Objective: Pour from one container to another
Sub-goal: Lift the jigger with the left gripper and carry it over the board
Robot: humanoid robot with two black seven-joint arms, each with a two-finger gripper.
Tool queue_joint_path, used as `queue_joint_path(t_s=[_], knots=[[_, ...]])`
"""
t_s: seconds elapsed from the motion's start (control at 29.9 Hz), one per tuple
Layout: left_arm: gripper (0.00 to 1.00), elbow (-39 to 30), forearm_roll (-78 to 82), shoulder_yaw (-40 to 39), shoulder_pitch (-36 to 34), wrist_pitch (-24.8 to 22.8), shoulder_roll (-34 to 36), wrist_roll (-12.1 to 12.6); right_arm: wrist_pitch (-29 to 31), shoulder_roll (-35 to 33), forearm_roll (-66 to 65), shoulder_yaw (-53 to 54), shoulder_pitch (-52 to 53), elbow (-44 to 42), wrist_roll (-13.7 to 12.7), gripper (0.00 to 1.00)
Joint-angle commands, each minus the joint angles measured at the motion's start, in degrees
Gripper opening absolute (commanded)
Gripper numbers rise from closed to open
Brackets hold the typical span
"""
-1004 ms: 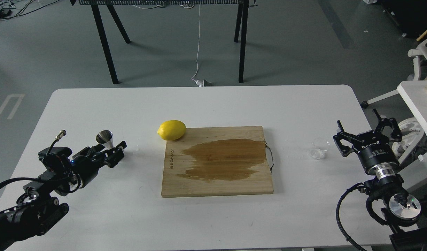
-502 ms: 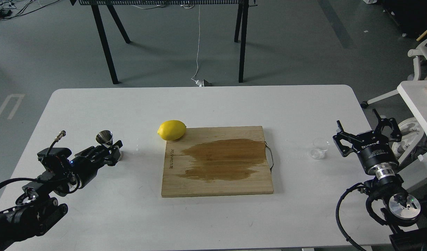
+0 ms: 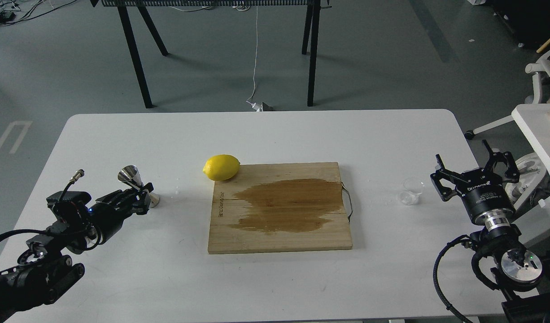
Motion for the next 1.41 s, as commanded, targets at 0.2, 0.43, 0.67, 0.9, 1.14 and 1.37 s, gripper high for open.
queue_joint_path(t_s=[0.2, 0.43, 0.67, 0.9, 1.14, 1.37], knots=[[0.14, 0.03, -0.19, -0.06, -0.85, -0.17, 0.22, 0.00, 0.00, 0.17, 0.00, 0.00, 0.00, -0.11, 0.02, 0.99], [0.10, -0.41, -0.28, -0.06, -2.52, -0.35, 0.48, 0.00, 0.00, 0.17, 0.00, 0.00, 0.00, -0.11, 0.02, 0.99], [0.10, -1.55, -0.28, -0.15, -8.22, -1.93, 1.44, 0.00, 0.00, 0.17, -0.09, 0.00, 0.00, -0.11, 0.02, 0.99], [0.12, -5.33, -0.28, -0.15, -17.37, -6.85, 1.71, 0.00, 0.00, 0.17, -0.09, 0.00, 0.44, -1.69, 0.10, 0.99], [0.12, -11.05, 0.42, 3.00, -23.26, -9.75, -4.60, 0.00, 0.00, -0.09, -0.09, 0.26, 1.41, -4.07, 0.02, 0.99], [0.12, -11.05, 4.63, 10.48, -25.55, -9.58, -12.96, 0.00, 0.00, -0.27, -0.09, 0.26, 1.50, -4.15, 0.02, 0.99]])
